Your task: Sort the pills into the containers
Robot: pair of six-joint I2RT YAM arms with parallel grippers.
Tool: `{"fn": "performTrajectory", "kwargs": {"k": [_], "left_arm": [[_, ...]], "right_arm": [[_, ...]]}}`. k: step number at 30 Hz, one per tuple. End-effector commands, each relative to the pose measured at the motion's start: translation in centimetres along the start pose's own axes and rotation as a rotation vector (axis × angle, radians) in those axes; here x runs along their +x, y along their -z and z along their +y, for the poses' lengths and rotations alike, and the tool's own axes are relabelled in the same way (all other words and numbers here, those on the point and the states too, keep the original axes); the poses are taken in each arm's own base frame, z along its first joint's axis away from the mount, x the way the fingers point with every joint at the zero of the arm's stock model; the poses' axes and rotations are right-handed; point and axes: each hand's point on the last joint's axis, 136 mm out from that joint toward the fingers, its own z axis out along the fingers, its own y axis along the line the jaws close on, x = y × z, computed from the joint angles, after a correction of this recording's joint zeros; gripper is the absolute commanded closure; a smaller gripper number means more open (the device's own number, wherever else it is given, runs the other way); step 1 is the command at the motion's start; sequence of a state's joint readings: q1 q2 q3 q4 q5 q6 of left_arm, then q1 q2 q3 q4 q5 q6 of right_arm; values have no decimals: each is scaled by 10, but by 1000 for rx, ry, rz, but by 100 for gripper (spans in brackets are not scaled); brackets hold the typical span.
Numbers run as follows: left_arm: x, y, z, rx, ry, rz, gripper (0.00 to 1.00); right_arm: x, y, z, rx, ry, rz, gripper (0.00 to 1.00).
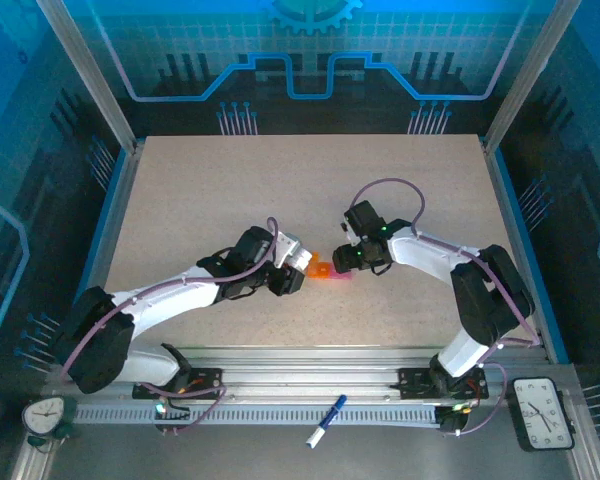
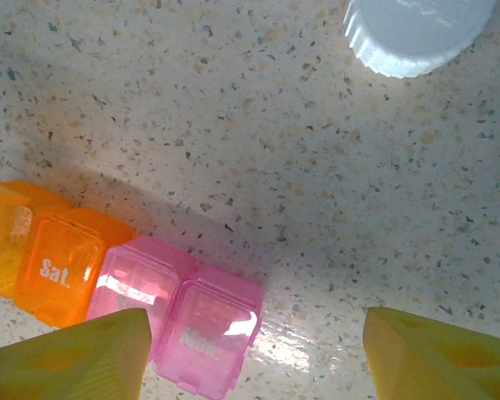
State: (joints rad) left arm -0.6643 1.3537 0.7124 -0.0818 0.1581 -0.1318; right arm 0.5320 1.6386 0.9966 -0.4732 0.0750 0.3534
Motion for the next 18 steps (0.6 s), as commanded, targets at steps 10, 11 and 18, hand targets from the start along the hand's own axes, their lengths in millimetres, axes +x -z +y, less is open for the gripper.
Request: {"fn": "performTrajectory", "kwargs": {"k": [10, 11, 18], "left_arm": [[4, -9, -8, 27, -17, 50, 100], [4, -9, -7, 25, -14, 52, 100], [5, -14, -7, 30, -15, 72, 100]], "right_arm": [[10, -8, -2, 37, 44, 45, 30], [11, -9, -3, 41, 45, 47, 30], [17, -15, -7, 57, 41, 61, 30]]}}
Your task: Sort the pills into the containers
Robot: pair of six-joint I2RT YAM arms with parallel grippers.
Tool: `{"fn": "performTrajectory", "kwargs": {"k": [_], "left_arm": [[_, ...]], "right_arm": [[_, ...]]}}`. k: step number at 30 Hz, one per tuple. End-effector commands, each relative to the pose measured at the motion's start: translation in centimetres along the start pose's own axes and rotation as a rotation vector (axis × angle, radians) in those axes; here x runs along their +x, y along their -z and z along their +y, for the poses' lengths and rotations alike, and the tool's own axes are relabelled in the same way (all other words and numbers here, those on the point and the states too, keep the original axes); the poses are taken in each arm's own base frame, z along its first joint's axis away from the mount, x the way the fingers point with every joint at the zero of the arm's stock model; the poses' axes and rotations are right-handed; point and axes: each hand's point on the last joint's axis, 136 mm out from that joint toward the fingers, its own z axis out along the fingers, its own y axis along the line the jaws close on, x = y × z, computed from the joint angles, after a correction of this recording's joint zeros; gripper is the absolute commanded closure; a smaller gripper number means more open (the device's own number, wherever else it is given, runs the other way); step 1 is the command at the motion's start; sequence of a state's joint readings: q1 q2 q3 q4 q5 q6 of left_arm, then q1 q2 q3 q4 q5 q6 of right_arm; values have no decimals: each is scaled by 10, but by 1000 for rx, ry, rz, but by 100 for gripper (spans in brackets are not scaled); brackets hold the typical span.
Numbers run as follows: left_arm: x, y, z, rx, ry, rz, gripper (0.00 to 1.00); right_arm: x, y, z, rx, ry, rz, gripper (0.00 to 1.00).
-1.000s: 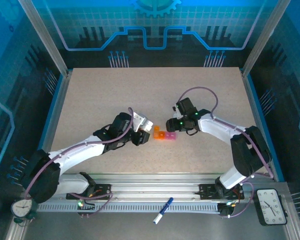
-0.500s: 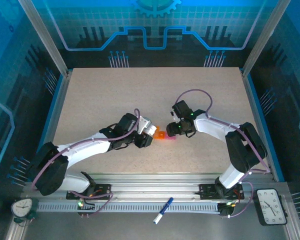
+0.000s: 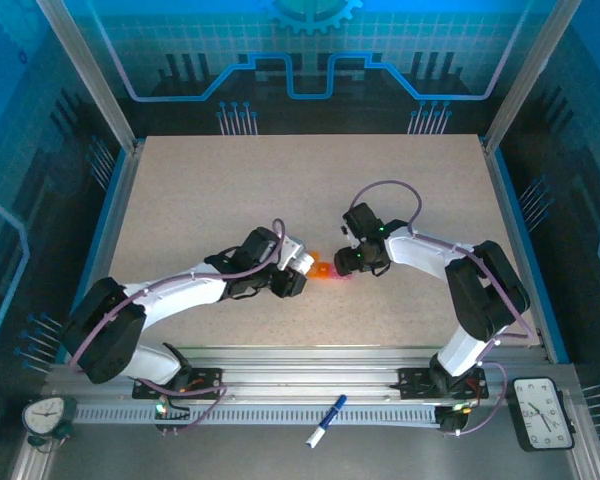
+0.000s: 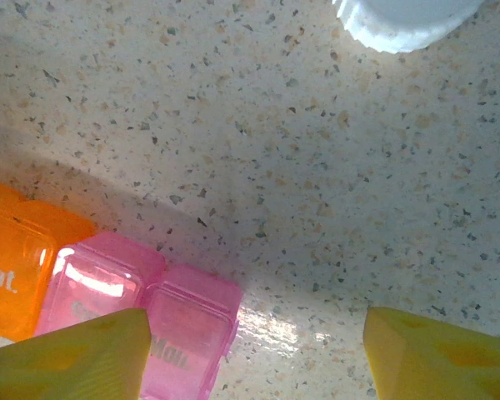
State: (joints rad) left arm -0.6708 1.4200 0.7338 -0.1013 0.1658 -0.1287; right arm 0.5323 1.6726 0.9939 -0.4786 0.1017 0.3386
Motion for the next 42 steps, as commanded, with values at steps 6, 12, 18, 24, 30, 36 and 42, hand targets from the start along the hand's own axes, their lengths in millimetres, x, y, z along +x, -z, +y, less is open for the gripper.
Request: {"fn": "performTrajectory", "kwargs": {"k": [6, 12, 18, 24, 30, 36, 42], "left_arm": [[1, -6, -8, 29, -25, 55, 100], [8, -9, -6, 20, -24, 98, 100], [14, -14, -1, -12, -22, 156, 100], [16, -21, 3, -44, -13, 203, 100], [18, -26, 8, -91, -9, 266, 100], [21, -27, 12, -123, -12, 331, 100], [21, -26, 13, -147, -19, 372, 100]], "right_arm": [[14, -10, -1, 22, 21, 36, 31], [18, -14, -1, 20, 14, 45, 31], [21, -15, -2, 18, 6, 48, 30], [23, -17, -2, 22, 7, 51, 30], [23, -17, -3, 21, 4, 52, 30], [24, -18, -3, 23, -1, 54, 31], [26, -19, -3, 24, -3, 58, 31]]}}
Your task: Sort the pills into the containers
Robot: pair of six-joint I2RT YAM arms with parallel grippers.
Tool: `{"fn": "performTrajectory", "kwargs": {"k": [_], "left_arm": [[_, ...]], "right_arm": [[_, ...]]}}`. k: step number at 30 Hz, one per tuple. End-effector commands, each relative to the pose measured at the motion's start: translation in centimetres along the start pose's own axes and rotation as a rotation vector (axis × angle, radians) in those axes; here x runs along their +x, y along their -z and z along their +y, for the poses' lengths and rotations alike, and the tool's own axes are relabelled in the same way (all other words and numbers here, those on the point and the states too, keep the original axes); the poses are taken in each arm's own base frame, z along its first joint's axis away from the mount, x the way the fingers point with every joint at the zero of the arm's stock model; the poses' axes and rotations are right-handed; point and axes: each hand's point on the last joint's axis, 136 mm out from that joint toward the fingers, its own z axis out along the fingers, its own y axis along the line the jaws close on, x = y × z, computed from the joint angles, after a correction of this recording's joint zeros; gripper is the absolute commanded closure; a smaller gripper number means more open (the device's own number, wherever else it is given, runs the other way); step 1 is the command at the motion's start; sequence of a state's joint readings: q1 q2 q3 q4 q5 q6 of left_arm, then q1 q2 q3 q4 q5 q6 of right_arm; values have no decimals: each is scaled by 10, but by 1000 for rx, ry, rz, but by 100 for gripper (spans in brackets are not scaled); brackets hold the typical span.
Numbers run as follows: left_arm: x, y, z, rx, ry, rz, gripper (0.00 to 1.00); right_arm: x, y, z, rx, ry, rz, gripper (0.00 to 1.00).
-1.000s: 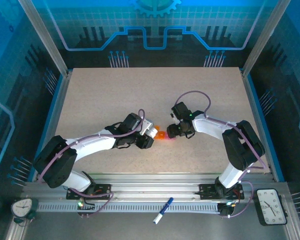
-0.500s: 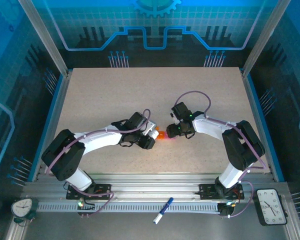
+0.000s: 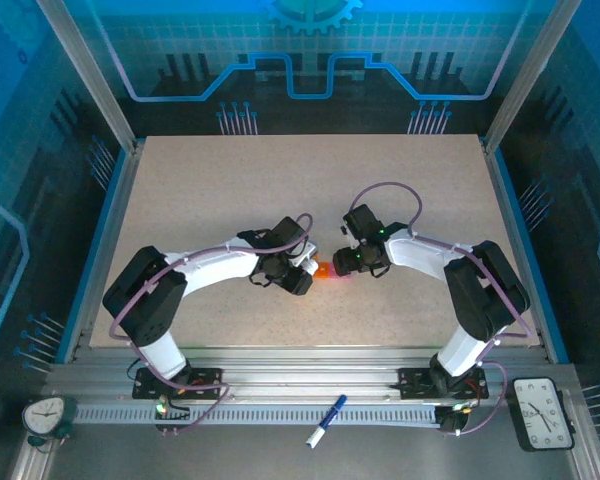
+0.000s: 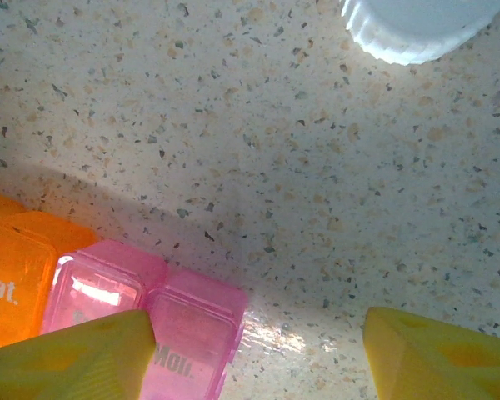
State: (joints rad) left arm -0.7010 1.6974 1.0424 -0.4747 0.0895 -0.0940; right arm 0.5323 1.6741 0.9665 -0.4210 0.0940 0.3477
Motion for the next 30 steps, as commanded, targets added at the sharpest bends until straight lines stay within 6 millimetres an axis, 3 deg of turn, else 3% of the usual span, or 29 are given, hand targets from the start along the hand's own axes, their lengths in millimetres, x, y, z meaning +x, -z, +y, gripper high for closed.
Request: {"fn": "performTrajectory", "kwargs": {"k": [1, 30], "left_arm": [[5, 3, -1, -27, -32, 51, 100], [9, 6, 1, -78, -60, 205, 100]], "right_arm": [[27, -13, -5, 37, 4, 84, 31], [27, -14, -5, 37, -4, 83, 31]]}}
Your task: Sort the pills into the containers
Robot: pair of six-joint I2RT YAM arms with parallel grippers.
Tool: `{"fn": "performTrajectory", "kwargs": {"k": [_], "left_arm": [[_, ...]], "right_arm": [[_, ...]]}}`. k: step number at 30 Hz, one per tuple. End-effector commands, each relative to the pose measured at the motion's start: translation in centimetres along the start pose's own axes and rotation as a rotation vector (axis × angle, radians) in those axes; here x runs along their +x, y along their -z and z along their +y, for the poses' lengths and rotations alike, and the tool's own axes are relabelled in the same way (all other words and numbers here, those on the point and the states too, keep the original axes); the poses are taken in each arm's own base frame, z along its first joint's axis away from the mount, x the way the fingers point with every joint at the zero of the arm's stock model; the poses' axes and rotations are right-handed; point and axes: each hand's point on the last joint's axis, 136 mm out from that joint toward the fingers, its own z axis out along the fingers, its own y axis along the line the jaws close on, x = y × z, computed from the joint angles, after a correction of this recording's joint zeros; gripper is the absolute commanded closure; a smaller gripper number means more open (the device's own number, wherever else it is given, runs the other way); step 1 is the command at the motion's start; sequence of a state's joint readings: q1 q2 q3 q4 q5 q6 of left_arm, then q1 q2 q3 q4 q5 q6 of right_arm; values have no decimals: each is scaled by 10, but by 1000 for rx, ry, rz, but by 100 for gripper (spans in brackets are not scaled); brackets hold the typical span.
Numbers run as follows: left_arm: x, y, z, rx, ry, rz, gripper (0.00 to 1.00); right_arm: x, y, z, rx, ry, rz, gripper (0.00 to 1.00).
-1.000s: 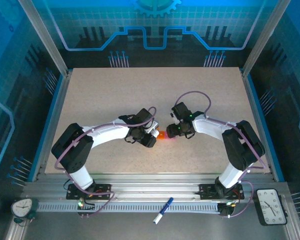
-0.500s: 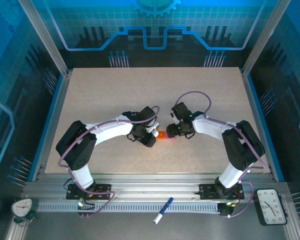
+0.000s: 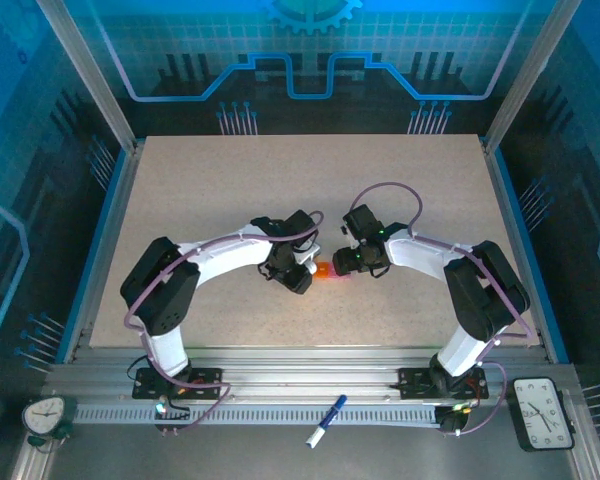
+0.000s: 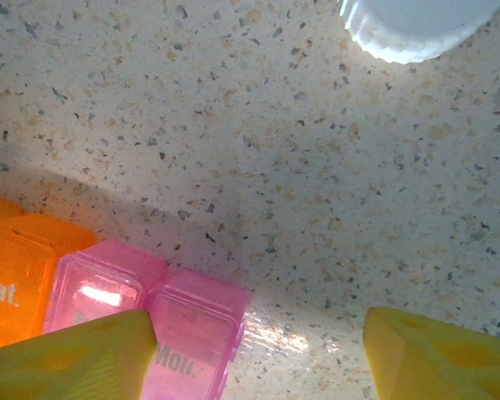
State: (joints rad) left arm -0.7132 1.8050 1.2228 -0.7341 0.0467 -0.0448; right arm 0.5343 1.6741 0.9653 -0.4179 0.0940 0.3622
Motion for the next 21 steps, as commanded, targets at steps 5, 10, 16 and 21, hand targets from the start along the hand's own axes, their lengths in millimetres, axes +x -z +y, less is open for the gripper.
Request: {"fn": "performTrajectory", "kwargs": {"k": [5, 10, 16, 21], "left_arm": [[1, 4, -4, -15, -35, 36, 100], [0, 5, -4, -26, -41, 51, 100], [0, 5, 0, -57, -51, 85, 100], [0, 7, 4, -82, -65, 113, 100]], "right_arm": [[28, -14, -6, 38, 10, 85, 31], [28, -14, -6, 38, 7, 84, 31], [28, -14, -6, 36, 4, 83, 31], [28, -14, -6, 38, 6, 81, 31]]}}
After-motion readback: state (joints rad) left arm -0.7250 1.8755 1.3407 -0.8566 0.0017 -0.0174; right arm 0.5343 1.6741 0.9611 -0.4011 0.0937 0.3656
